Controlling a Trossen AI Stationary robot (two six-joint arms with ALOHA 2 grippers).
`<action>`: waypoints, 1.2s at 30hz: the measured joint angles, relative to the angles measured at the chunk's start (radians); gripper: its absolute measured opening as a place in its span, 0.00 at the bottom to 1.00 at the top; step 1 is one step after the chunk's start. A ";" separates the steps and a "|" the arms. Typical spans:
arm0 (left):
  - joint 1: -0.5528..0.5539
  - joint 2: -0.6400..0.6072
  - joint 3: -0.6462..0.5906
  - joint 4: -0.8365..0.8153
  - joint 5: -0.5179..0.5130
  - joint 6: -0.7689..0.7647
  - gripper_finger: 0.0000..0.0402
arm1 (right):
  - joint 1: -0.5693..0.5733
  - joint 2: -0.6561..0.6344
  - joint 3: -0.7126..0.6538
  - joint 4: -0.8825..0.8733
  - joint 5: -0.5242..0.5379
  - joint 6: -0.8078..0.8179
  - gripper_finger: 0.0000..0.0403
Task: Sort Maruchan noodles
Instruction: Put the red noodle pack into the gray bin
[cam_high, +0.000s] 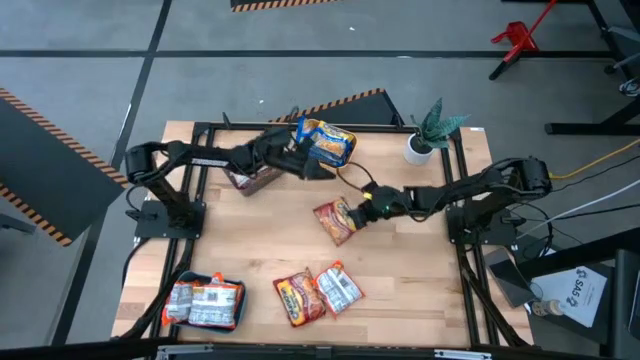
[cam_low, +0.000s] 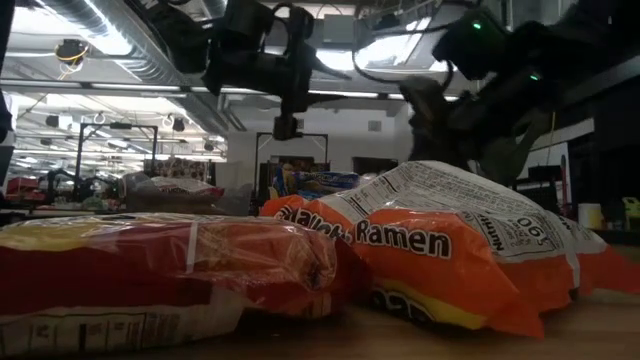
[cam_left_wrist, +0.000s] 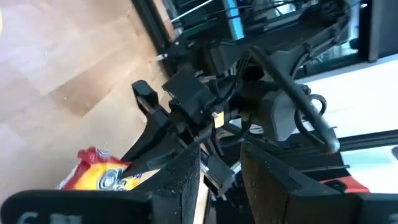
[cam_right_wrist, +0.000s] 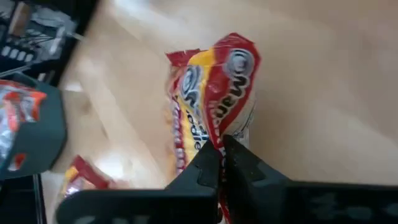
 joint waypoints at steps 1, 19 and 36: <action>0.015 -0.009 0.000 -0.006 0.016 0.007 0.27 | -0.011 0.000 0.020 -0.014 -0.006 -0.026 0.00; 0.110 -0.044 0.001 -0.214 0.283 0.444 0.42 | -0.047 -0.003 0.393 -0.402 -0.043 -0.368 0.00; 0.081 -0.044 0.000 -0.126 0.265 0.484 0.62 | -0.127 -0.004 0.409 -0.395 -0.174 -0.414 0.00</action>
